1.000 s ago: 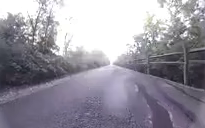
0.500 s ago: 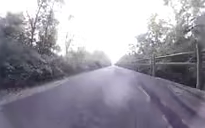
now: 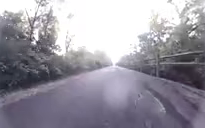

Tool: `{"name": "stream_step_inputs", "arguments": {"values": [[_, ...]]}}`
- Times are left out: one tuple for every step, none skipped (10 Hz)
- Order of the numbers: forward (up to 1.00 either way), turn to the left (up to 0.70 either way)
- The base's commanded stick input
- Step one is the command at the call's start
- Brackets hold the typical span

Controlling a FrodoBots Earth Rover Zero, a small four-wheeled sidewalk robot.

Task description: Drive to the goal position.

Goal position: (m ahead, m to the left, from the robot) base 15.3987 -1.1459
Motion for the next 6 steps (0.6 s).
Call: {"name": "stream_step_inputs", "arguments": {"values": [[1.00, -0.19], [1.00, -0.34], [1.00, -0.40], [1.00, -0.40], [1.00, -0.30], [1.00, 0.00]]}}
